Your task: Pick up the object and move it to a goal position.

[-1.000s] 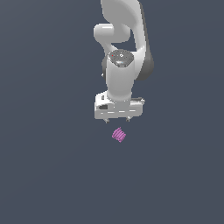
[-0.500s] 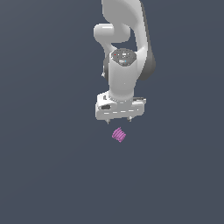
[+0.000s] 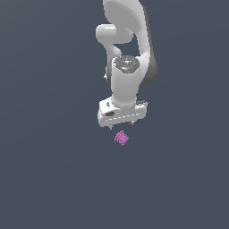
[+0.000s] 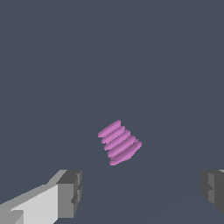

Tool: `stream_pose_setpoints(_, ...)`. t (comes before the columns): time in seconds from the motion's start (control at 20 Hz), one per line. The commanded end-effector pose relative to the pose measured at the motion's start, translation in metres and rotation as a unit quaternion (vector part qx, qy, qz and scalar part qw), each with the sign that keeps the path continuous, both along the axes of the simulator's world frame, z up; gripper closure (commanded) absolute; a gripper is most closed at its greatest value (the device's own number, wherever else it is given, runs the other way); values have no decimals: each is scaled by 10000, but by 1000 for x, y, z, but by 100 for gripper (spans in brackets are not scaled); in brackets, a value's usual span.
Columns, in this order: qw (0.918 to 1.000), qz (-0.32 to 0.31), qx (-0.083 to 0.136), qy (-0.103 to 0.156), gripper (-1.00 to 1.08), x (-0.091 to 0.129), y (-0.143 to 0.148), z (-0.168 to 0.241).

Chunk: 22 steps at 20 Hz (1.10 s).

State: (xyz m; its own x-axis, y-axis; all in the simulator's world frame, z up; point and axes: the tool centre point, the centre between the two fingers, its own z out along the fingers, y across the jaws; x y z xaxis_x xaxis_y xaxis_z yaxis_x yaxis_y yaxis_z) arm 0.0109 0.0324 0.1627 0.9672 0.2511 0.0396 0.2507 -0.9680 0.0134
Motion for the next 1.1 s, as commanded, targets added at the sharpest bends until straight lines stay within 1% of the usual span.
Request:
stream_pose_setpoints(0.0, 9997, 247, -15, 21, -92, 0, 0, -6)
stream_pose_setpoints(0.2, 9971, 751, -39, 60, -92, 0, 1, -19)
stream_pose_setpoints(0.35, 9929, 1181, -52, 93, -92, 0, 1, -30)
stream_pose_setpoints(0.7, 9774, 2105, -61, 157, -92, -1, 3, -54)
stream_pose_setpoints(1.05, 9631, 2685, -53, 192, -92, -2, 5, -69)
